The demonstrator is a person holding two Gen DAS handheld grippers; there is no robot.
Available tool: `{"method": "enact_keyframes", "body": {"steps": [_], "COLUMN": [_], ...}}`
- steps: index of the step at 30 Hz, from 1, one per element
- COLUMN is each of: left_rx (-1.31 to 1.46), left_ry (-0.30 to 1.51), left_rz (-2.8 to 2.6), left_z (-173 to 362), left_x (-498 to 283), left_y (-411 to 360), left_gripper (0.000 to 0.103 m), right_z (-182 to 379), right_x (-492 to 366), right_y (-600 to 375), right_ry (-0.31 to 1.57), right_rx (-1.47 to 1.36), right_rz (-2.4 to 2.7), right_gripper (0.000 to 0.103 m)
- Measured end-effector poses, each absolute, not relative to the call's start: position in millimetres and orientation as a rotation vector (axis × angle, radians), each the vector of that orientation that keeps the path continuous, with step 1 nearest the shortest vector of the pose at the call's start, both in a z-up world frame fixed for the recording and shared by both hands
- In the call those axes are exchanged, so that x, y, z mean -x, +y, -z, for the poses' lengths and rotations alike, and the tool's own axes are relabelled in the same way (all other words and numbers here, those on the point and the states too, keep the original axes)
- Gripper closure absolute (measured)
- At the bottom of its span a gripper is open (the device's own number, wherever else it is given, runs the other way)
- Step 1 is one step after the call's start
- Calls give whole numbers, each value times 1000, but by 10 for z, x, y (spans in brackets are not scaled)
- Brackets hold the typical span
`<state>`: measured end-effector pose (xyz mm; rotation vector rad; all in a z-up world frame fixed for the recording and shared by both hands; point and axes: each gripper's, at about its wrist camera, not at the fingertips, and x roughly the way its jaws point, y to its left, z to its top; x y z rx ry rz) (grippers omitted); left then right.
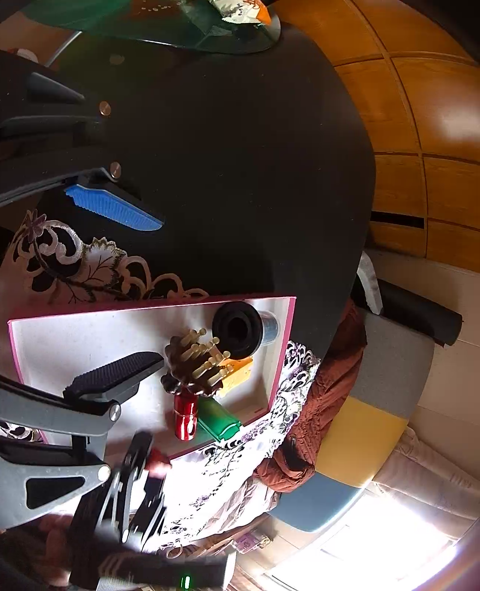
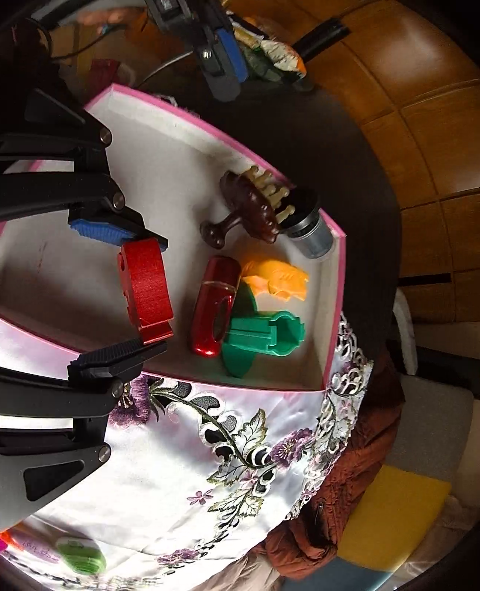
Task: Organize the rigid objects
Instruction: 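Carry the red block into the tray and open the right tool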
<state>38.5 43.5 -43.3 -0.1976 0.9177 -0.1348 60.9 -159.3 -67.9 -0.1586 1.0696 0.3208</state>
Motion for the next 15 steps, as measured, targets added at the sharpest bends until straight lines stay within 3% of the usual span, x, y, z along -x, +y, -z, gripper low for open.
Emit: {"method": "enact_keyframes", "body": {"steps": [10, 15], "left_rx": [177, 179], "left_ry": [919, 922], "left_rz": [138, 141], "left_z": [456, 458], "left_x": [-372, -369], "left_y": [421, 410], "left_gripper": [34, 34], "right_z": [763, 609], "right_x": [-850, -773], "right_y": [-1539, -1553], "right_ry": [1036, 993], "right_rx": [219, 176], "right_rz": [-231, -253], "right_gripper": [51, 28]}}
